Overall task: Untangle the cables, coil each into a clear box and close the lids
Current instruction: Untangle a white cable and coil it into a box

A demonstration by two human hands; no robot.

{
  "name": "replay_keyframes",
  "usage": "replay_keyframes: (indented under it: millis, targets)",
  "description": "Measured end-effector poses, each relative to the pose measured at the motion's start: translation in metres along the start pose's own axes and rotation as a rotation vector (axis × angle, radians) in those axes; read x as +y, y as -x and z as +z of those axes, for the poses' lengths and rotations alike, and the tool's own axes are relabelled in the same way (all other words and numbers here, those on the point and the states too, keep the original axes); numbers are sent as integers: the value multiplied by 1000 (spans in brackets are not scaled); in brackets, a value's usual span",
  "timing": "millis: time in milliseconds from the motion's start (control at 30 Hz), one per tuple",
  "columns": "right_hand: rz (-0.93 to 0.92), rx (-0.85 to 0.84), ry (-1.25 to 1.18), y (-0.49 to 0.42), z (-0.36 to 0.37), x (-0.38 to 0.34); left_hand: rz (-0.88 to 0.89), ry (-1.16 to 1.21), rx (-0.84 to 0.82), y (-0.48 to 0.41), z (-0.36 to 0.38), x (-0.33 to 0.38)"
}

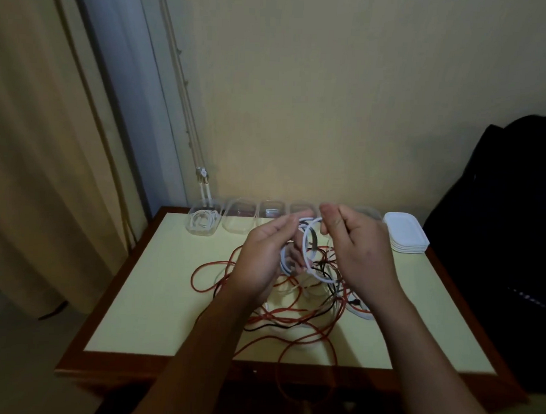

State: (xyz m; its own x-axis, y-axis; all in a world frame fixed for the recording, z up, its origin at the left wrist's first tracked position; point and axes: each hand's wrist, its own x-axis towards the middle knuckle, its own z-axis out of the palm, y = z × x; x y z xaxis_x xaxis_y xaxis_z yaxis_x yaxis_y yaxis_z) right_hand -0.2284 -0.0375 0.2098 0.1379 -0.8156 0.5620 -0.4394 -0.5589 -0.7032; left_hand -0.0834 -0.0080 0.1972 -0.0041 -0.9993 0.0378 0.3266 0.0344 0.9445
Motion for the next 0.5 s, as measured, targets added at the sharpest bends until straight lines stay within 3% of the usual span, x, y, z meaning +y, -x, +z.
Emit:
replay_keyframes:
  millis: [333,500]
  targets:
    - [-39,-24,19,14,-9,-29,-104,419,-109,38,9,24]
    - [-157,47,117,34,-22,-40,-142,437,-161,65,10,25]
